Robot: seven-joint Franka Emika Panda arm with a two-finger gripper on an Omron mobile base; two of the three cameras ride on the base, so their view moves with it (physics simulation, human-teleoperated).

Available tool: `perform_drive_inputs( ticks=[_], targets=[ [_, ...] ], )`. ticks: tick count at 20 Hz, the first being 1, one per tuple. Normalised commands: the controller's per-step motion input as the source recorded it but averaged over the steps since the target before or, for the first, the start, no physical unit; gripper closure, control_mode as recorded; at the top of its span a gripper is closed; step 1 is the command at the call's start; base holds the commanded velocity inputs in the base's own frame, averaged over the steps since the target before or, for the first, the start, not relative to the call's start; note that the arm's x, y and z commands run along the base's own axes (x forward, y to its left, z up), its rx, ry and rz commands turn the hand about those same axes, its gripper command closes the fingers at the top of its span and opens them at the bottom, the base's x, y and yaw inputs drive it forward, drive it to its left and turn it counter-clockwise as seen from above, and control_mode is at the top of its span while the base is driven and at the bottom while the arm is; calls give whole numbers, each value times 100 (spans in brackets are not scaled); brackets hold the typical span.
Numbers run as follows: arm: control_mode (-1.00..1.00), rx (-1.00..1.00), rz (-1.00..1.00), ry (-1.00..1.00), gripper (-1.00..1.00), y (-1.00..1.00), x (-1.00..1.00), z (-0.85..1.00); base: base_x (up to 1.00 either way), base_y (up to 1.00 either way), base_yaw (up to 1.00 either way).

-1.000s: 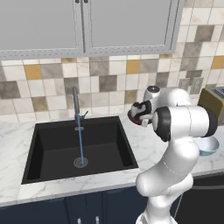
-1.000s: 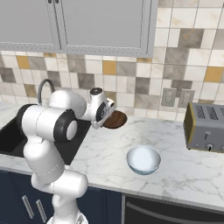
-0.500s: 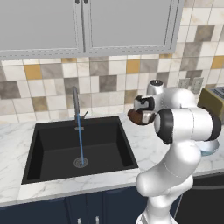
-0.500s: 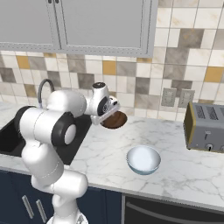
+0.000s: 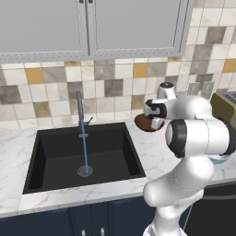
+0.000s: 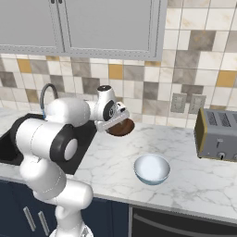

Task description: Rinse each bowl for a few seconds and place them down in the sink or on the counter.

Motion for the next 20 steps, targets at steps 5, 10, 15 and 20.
perform_drive_inputs(
  ticks=[5, 10, 15, 20],
  targets=[
    [-100, -1, -8, 0, -100, -13, -40, 2, 0, 0, 0],
    [-100, 0, -9, 0, -100, -11, -38, 3, 0, 0, 0],
    [-100, 0, -11, 0, -100, -8, -33, 4, 0, 0, 0],
    [-100, 0, -11, 2, -100, -12, -30, 8, 0, 0, 0]
  ],
)
